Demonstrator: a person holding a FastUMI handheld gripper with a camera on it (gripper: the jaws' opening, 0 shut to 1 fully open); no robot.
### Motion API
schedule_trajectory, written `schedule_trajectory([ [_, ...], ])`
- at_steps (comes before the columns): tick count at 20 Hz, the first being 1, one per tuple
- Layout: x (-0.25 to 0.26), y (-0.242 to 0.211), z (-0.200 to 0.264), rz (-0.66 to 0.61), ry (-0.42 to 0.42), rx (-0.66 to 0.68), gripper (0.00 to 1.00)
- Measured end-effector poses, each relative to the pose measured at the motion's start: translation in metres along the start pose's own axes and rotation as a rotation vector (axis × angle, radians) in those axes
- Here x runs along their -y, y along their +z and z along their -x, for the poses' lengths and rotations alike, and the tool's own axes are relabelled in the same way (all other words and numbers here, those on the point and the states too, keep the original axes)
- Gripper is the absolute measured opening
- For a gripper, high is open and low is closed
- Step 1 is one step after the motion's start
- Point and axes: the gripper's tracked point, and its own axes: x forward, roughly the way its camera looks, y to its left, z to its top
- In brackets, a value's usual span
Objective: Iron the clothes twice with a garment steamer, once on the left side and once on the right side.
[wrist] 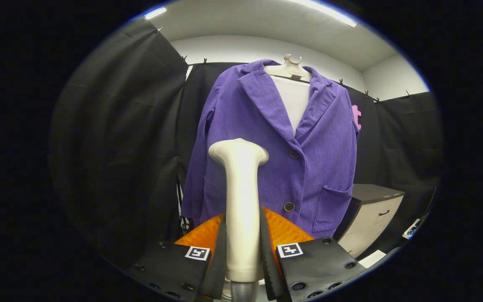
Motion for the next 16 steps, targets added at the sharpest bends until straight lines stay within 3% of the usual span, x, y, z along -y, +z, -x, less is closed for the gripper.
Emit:
schedule_trajectory([
  [16,-0.01,-0.096,0.036,-0.013,0.011,-0.152,0.45],
])
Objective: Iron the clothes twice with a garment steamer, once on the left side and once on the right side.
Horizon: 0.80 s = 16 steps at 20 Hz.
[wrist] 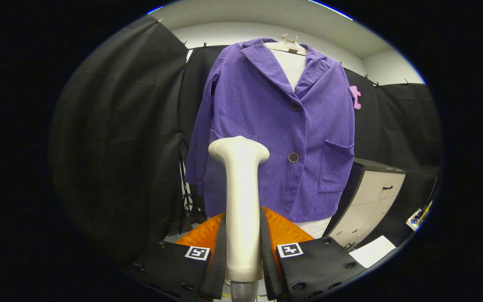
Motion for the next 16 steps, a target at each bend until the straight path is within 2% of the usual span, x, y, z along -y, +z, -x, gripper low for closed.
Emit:
schedule_trajectory([
  [7,-0.006,-0.039,0.006,0.003,0.012,-0.086,0.45],
  [16,-0.002,-0.033,0.014,-0.002,0.027,-0.095,0.45],
])
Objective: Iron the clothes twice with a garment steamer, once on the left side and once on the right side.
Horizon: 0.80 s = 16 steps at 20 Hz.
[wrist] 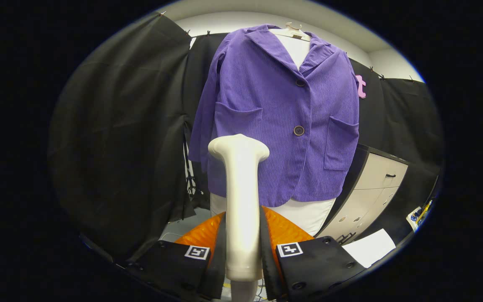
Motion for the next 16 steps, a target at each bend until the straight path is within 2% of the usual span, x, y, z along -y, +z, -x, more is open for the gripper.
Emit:
schedule_trajectory([
  [9,0.037,0.067,0.051,-0.038,0.076,0.148,0.45],
  [16,0.103,0.113,0.099,-0.052,0.088,0.245,0.45],
])
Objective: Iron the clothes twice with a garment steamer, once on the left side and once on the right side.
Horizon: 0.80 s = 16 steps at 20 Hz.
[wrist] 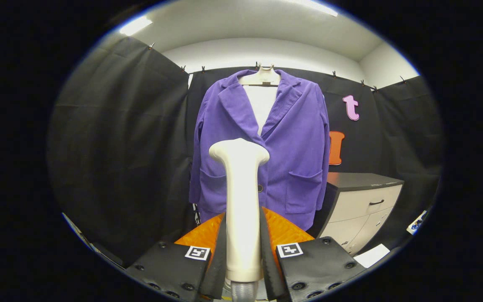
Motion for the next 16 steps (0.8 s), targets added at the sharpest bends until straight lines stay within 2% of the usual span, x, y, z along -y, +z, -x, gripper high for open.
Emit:
schedule_trajectory([
  [7,0.068,0.036,0.039,-0.021,-0.042,0.082,0.45],
  [16,0.129,0.031,0.085,-0.032,-0.07,0.074,0.45],
])
